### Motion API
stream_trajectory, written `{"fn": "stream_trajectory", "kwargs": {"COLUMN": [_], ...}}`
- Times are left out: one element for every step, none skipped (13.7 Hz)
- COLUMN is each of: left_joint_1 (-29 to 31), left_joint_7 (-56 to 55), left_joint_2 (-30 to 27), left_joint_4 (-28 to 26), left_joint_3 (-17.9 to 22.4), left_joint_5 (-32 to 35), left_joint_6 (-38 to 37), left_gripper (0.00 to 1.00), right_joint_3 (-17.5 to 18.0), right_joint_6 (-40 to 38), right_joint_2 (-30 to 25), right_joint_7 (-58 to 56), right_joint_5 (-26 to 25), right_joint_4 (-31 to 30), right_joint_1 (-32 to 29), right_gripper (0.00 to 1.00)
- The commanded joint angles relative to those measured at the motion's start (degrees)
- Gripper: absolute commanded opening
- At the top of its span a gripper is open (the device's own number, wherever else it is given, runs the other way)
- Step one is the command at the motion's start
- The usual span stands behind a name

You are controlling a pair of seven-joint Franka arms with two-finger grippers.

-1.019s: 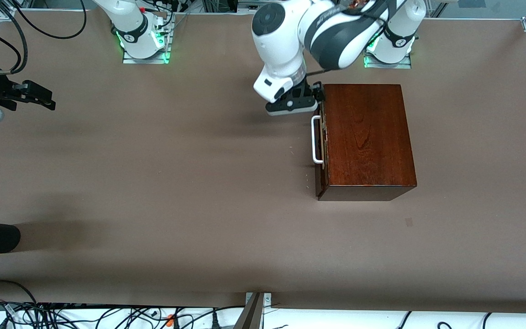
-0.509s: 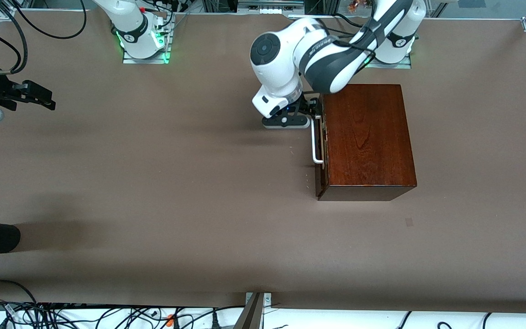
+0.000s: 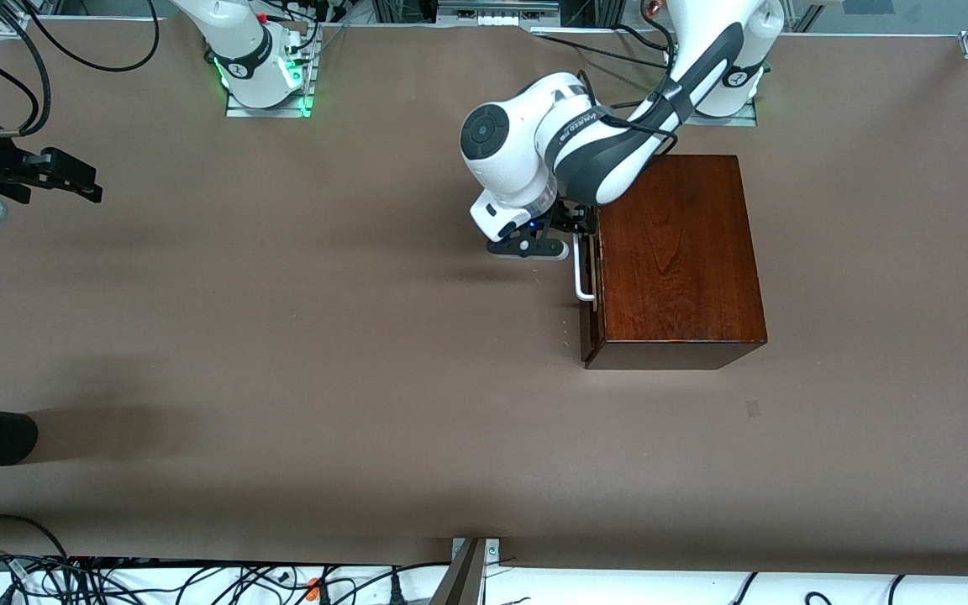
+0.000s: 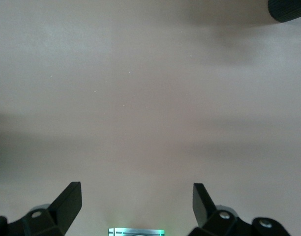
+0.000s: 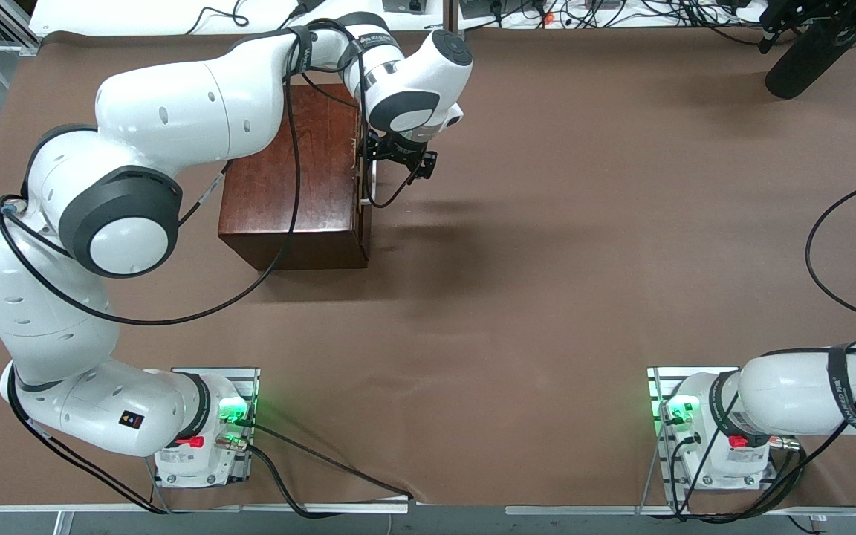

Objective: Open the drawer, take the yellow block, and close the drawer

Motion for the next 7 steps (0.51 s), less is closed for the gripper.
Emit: {"fn": "stream_trajectory", "kwargs": {"left_joint_1": [0.0,0.0,0.0,-0.1,-0.1,0.0,-0.1], "left_joint_7": [1.4,1.0,0.5,0.3,0.2,0.1,-0.7], "left_joint_2": [1.9,2.5,2.9,3.3,3.5,3.8,4.1], "left_joint_4": [1.9,1.9,1.9,2.1,2.3,2.2,2.2], "left_joint_3": [-0.1,0.1,0.3,0.5,0.8,0.9,1.1], "left_joint_5": [1.8,2.1,2.2,2.2,2.2,2.2,2.3], "left_joint_6": [-0.2,0.6,1.0,1.1,1.2,1.9,2.4], "left_gripper": [1.0,1.0,1.0,1.0,1.0,1.0,1.0], "right_joint_3": [0.9,0.9,0.9,0.9,0.9,0.9,0.9], "right_joint_6": [-0.7,-0.7,-0.8,-0.8,-0.7,-0.7,-0.8], "right_joint_2": [0.0,0.0,0.0,0.0,0.0,0.0,0.0], "right_joint_7": [-0.6,-0.6,-0.6,-0.6,-0.6,-0.6,-0.6], "right_joint_5": [-0.8,-0.8,-0.8,-0.8,-0.8,-0.8,-0.8], "right_joint_4": [0.5,0.5,0.5,0.5,0.5,0.5,0.5], "right_joint_1": [-1.0,-1.0,-1.0,-1.0,-1.0,-1.0,-1.0], "right_gripper": [1.0,1.0,1.0,1.0,1.0,1.0,1.0]}}
